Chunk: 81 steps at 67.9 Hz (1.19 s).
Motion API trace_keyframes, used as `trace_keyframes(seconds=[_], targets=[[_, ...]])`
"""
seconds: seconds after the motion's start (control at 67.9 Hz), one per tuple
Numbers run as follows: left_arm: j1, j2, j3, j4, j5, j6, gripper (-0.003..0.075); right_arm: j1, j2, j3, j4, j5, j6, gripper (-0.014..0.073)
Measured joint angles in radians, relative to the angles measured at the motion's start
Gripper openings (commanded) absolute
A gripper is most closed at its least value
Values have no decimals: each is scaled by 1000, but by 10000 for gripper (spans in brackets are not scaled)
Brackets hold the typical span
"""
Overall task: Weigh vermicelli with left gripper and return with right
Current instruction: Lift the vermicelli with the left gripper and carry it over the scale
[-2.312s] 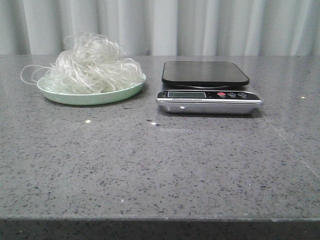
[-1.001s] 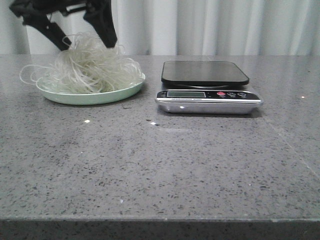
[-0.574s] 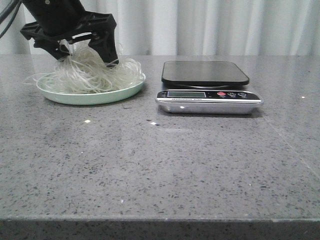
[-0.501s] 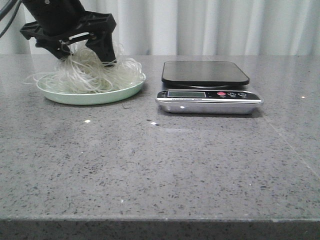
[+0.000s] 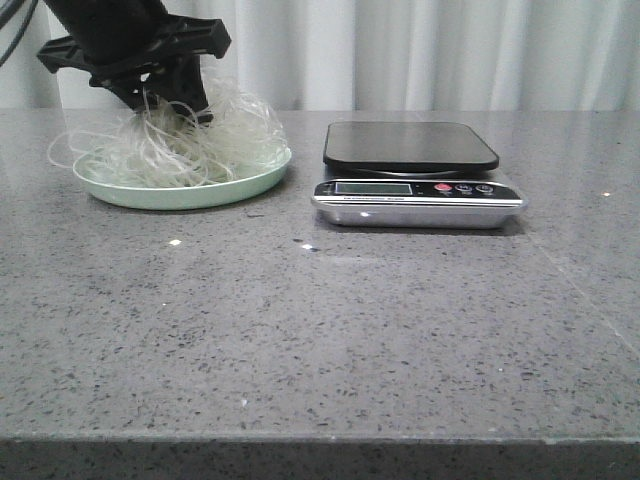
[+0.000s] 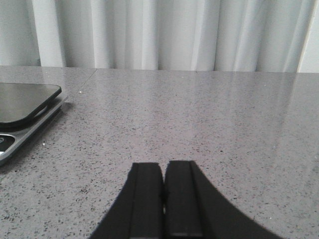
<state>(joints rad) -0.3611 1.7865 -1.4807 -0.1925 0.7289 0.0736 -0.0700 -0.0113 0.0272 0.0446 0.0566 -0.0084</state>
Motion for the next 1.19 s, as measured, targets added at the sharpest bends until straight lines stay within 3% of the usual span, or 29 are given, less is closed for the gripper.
trace_keyframes(seconds=[0.427,0.692,0.957,1.193], targets=[[-3,-141,-107,-27,45,0,136,0,0,0,0,-1,0,151],[-111,-153,-240,-44,11,0,136,0,0,0,0,-2,0,151],[-258,-56,-249,-57,-96,0,136,0,0,0,0,-4,0,151],[-273,71,-249,-51,-165,0,136,0,0,0,0,-4,0,151]])
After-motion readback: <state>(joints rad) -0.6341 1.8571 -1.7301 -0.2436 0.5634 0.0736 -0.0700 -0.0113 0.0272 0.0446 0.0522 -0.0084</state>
